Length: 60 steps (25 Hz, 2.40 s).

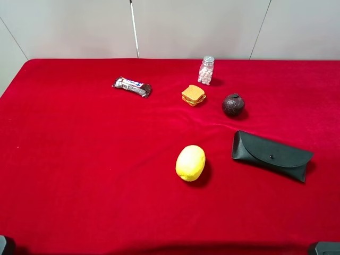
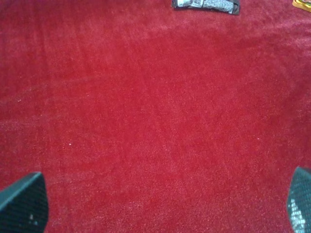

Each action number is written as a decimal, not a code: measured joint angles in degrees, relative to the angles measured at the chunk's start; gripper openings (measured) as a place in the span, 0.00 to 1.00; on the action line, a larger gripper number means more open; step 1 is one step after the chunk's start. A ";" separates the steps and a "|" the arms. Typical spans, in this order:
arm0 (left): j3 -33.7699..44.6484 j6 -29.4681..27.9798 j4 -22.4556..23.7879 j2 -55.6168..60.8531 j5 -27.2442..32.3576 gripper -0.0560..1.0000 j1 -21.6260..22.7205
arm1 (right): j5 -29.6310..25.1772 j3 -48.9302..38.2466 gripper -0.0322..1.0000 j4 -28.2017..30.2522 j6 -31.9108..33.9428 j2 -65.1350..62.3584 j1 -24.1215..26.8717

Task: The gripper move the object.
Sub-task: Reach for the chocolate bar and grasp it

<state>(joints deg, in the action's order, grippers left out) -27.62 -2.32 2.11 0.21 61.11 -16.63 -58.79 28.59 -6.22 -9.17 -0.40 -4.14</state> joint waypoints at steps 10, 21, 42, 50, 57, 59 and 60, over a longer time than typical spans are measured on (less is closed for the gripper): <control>0.00 0.04 0.00 0.00 0.00 0.98 0.00 | -0.05 0.00 0.70 0.00 0.00 0.00 0.00; 0.00 0.04 0.00 0.00 0.00 0.98 0.00 | -0.05 0.00 0.70 0.00 0.00 0.00 0.00; 0.00 0.04 0.00 0.00 0.00 0.98 0.00 | 0.00 0.00 0.70 0.00 0.00 0.00 0.00; 0.00 0.04 0.00 0.00 0.00 0.98 0.00 | 0.00 0.00 0.70 0.00 0.00 0.00 0.00; 0.00 0.04 1.28 0.00 0.00 0.98 0.00 | -0.06 0.00 0.70 0.00 0.00 0.00 0.00; 0.00 0.04 1.41 0.00 0.00 0.98 0.00 | -0.06 0.00 0.70 0.00 0.00 0.00 0.00; 0.00 0.04 1.46 0.00 0.00 0.98 0.00 | -0.06 0.00 0.70 0.00 0.00 0.00 0.00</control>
<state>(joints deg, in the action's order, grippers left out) -27.62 -2.28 3.57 0.21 61.11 -16.63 -58.84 28.59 -6.22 -9.17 -0.40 -4.14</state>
